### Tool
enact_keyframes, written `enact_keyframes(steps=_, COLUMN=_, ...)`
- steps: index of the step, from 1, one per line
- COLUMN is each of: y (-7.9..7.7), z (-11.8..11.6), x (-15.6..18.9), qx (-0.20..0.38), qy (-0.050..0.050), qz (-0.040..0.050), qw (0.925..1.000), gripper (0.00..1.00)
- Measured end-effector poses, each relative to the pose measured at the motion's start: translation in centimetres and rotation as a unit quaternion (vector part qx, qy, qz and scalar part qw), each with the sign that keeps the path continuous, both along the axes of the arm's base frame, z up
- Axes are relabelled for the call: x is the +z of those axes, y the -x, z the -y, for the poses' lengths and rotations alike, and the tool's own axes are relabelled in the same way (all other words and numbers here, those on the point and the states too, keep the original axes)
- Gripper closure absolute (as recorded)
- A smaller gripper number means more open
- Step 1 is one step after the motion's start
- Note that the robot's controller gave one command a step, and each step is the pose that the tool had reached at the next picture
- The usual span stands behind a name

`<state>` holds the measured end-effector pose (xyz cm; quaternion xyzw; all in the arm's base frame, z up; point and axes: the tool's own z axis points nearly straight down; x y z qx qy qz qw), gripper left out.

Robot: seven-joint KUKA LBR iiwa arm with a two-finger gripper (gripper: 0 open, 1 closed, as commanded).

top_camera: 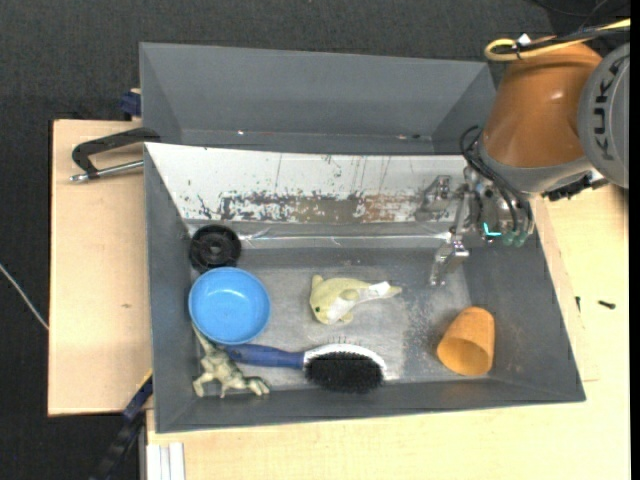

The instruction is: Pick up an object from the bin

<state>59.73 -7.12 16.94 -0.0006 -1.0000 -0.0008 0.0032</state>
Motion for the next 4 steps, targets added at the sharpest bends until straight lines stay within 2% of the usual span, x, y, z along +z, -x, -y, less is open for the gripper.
enact_keyframes(steps=1, y=0.2, z=-7.3, x=-9.9, qx=0.050, qy=0.000, qz=0.0065, qw=0.9987, gripper=0.00)
enact_keyframes(steps=2, y=3.6, z=-11.2, x=-9.4, qx=0.153, qy=-0.001, qz=0.0031, qw=0.9883, gripper=0.00)
enact_keyframes(steps=3, y=3.4, z=-11.1, x=-9.3, qx=0.152, qy=0.000, qz=0.0060, qw=0.9884, gripper=1.00)
enact_keyframes(steps=4, y=2.9, z=-12.9, x=5.7, qx=0.302, qy=0.000, qz=0.0106, qw=0.9531, gripper=1.00)
